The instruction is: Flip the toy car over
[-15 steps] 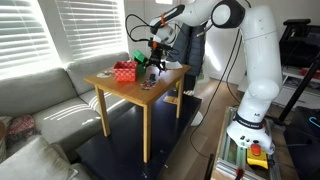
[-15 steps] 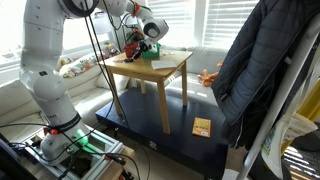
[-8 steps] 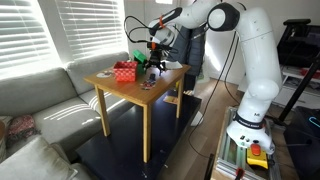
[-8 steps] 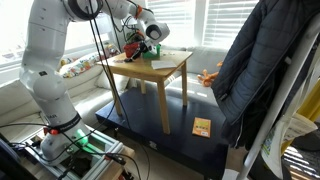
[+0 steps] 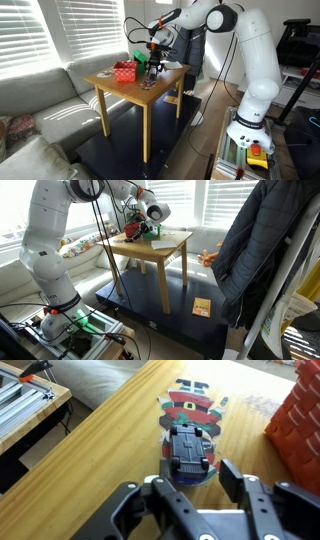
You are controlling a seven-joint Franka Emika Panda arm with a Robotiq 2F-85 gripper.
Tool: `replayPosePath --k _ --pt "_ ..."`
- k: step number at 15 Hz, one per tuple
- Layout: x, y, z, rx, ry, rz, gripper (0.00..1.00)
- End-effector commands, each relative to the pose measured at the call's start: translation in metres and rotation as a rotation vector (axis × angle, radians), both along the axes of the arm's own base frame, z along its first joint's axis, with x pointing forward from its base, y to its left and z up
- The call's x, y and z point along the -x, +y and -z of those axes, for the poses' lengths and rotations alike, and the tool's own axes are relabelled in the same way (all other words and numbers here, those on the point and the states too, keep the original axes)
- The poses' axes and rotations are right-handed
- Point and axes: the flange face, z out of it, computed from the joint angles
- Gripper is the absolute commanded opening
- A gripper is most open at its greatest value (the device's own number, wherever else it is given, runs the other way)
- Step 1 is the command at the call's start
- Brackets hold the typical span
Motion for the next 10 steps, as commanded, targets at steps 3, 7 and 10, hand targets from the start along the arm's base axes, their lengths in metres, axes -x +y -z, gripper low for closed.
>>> replayPosePath --k 3,7,10 --pt "-0.003 0.002 -0.012 -0.001 0.006 -0.01 0.12" --pt "0.008 0.008 -0.035 0.03 -0.006 -0.043 0.12" --pt "0.024 0.006 -0.065 0.132 -0.048 -0.071 0.12"
